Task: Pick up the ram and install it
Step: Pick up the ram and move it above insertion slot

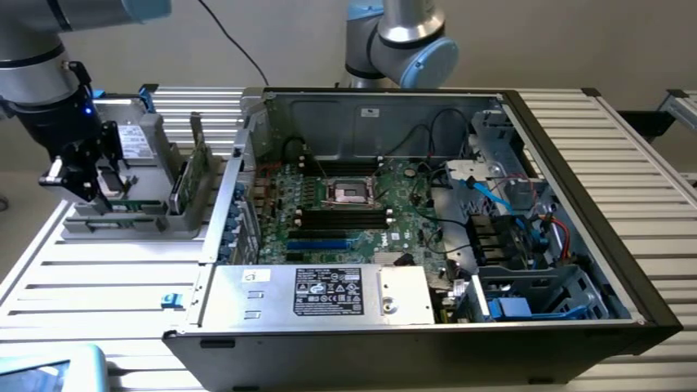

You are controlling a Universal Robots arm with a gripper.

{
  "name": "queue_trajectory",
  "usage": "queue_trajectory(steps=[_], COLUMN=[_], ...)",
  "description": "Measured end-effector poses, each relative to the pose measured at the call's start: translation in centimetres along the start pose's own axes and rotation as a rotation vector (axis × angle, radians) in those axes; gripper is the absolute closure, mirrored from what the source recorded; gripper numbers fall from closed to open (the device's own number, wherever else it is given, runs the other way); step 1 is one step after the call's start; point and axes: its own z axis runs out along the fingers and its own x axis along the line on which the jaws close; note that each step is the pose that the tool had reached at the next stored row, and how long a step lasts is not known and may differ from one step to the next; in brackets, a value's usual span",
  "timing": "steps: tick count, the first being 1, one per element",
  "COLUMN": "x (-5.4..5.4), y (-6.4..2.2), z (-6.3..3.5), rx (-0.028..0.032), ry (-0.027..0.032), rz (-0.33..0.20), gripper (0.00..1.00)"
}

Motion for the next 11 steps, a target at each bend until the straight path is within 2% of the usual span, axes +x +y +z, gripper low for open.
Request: queue_trajectory(steps=[11], x=[0.3], y=[-0.05], z=[2.01], rx=[-0.0001], ry=[0.0000], rz=[0.000], gripper=[0.51])
